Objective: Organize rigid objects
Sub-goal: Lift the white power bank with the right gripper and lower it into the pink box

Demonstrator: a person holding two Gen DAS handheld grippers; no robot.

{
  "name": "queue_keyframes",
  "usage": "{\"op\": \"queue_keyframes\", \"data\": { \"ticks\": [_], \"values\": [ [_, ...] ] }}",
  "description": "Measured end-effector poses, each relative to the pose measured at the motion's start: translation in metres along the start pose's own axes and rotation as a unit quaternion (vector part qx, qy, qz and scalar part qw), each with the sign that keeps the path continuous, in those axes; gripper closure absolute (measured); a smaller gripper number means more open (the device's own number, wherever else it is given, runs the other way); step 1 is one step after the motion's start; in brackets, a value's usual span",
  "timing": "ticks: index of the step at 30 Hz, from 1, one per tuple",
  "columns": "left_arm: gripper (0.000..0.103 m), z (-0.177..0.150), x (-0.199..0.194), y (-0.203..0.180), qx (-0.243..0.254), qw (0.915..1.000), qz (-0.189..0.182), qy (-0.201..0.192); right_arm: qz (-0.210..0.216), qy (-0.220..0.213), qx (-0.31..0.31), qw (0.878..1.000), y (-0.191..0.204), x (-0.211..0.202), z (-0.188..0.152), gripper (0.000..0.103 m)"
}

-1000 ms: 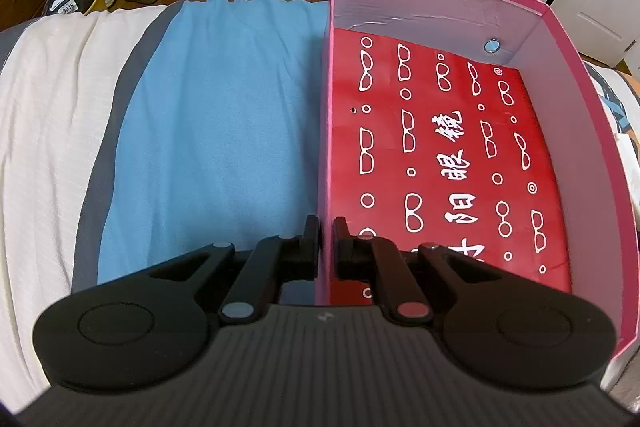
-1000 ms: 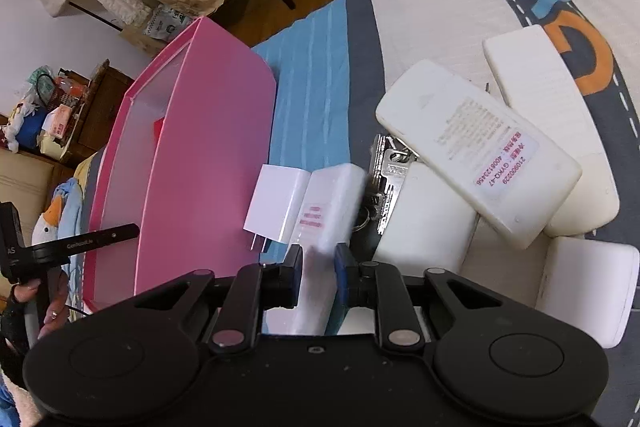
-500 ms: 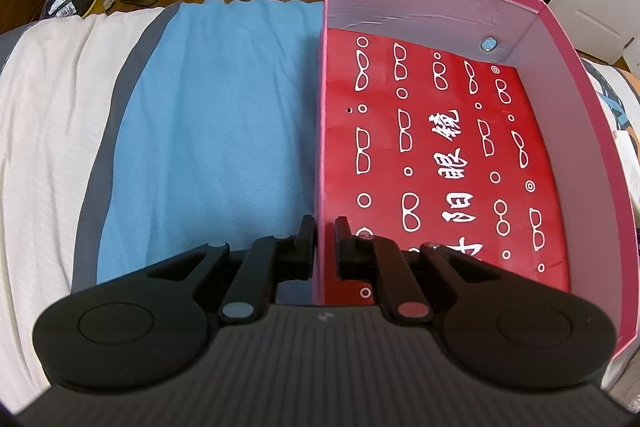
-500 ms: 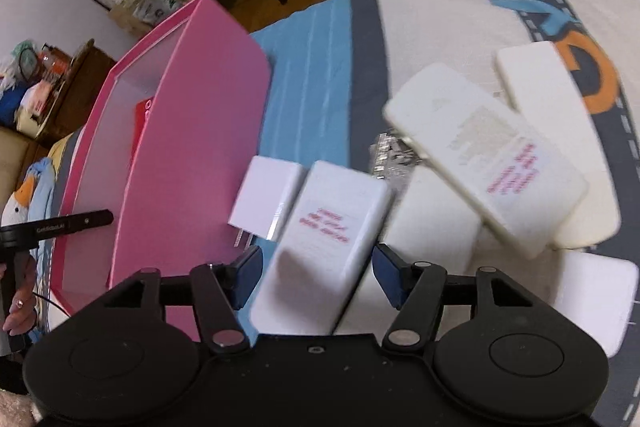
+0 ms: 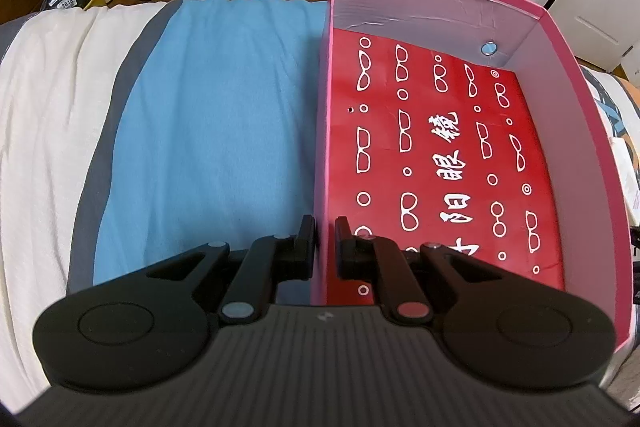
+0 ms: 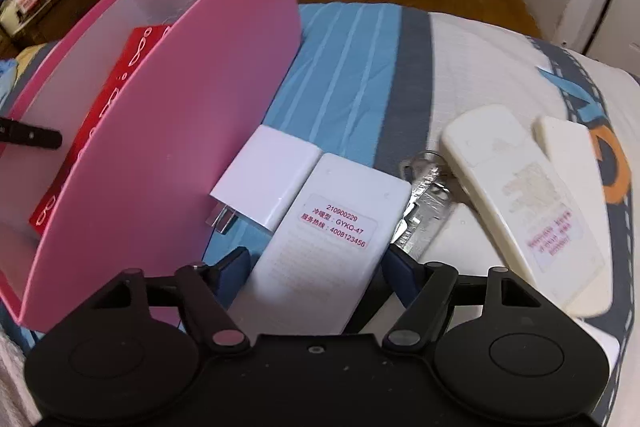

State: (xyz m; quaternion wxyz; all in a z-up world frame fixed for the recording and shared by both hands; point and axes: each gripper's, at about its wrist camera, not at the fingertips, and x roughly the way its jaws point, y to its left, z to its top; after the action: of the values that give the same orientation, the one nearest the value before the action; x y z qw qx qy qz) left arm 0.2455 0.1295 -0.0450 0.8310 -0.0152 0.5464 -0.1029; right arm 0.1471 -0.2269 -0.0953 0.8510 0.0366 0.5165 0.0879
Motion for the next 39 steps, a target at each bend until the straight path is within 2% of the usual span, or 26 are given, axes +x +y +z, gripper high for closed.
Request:
{"op": "queue_keyframes", "data": {
  "ticks": [2,5,11,19,23,25,27,30,33,35,39],
  "values": [
    [0.095,0.0,0.0,0.0,0.0,1.0,0.0,0.0,0.008,-0.006,0.014,1.0,-0.003,-0.008,-0.001,0.036],
    [0.095,-0.001,0.0,0.0,0.001,1.0,0.001,-0.002,0.033,-0.012,0.039,0.999,-0.01,-0.017,-0.003,0.038],
    [0.095,0.0,-0.001,0.008,-0.014,0.9998,-0.011,0.0,0.056,-0.038,0.072,0.995,-0.019,-0.036,-0.01,0.04],
    [0.097,-0.002,-0.001,0.01,-0.033,0.9994,-0.006,-0.005,0.064,-0.124,0.047,0.989,-0.007,-0.078,-0.016,0.04],
    [0.098,-0.001,-0.002,0.004,-0.011,0.9999,0.0,-0.003,0.071,-0.177,0.045,0.981,-0.005,-0.111,-0.017,0.04],
    [0.097,-0.001,-0.003,0.002,-0.004,1.0,0.0,0.0,0.087,-0.194,0.038,0.976,0.004,-0.127,-0.01,0.04],
    [0.097,-0.001,-0.004,0.005,-0.008,1.0,-0.005,0.003,0.122,-0.2,0.033,0.971,0.017,-0.14,0.0,0.04],
    [0.096,0.001,-0.003,0.013,-0.035,0.9992,-0.019,0.01,0.194,-0.188,0.025,0.963,0.049,-0.145,0.022,0.04],
    [0.096,-0.001,-0.004,0.013,-0.035,0.9991,-0.021,0.008,0.229,-0.148,0.025,0.962,0.083,-0.128,0.04,0.04],
    [0.096,-0.003,-0.005,0.013,-0.036,0.9991,-0.023,0.005,0.229,-0.12,0.036,0.965,0.1,-0.103,0.051,0.04],
    [0.096,-0.005,-0.005,0.015,-0.046,0.9986,-0.026,0.001,0.198,-0.05,0.079,0.976,0.118,-0.041,0.068,0.04]
  ]
}}
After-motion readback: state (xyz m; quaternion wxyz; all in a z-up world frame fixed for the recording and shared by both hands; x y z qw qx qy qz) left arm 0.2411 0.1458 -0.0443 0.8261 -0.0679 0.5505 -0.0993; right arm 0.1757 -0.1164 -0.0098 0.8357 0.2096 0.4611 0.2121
